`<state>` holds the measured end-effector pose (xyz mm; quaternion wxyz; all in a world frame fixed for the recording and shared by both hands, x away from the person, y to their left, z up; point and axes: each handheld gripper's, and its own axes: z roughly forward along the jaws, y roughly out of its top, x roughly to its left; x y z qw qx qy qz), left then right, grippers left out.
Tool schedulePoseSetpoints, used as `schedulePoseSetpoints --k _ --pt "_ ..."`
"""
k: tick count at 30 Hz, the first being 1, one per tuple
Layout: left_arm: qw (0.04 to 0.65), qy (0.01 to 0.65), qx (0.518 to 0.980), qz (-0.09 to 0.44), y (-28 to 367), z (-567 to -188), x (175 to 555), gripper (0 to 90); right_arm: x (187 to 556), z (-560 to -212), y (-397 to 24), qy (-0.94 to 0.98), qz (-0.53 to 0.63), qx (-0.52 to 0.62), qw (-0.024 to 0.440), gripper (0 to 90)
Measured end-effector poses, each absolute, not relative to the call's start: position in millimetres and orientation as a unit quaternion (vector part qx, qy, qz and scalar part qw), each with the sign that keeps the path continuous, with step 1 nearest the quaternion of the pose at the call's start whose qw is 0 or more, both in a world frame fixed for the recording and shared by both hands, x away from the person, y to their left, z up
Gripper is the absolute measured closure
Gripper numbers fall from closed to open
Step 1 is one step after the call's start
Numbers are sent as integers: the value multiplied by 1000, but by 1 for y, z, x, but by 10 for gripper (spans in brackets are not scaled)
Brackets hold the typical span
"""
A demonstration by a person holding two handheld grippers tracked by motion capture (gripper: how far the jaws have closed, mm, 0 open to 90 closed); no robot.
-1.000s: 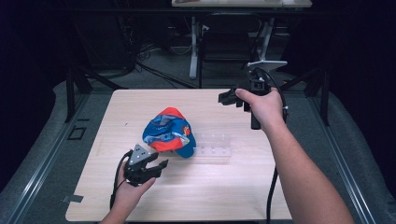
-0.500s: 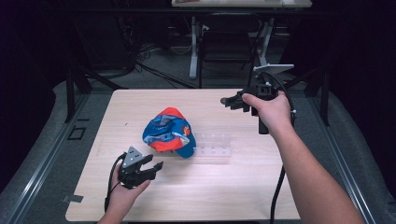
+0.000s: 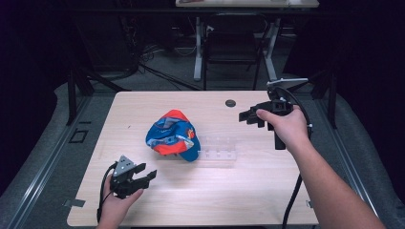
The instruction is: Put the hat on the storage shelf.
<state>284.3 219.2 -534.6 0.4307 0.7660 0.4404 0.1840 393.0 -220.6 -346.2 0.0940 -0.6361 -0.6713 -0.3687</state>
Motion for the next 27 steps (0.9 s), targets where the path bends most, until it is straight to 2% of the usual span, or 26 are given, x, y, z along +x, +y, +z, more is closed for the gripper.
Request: schedulePoseSetpoints --k 13,18,21,24,27 --pt "425 455 762 177 227 -550 282 451 385 -378 -227 -668 -363 -645 73 506" --pt "425 458 761 177 228 -555 282 450 384 -388 -228 -677 -343 -648 58 511" --pt "420 459 763 174 230 -557 282 450 382 -396 -228 -671 -349 -651 70 512" --pt "422 461 761 175 230 -558 282 451 381 -403 -226 -683 -329 -650 54 518" --pt "420 462 762 173 231 -558 282 450 379 -409 -226 -674 -340 -653 65 511"
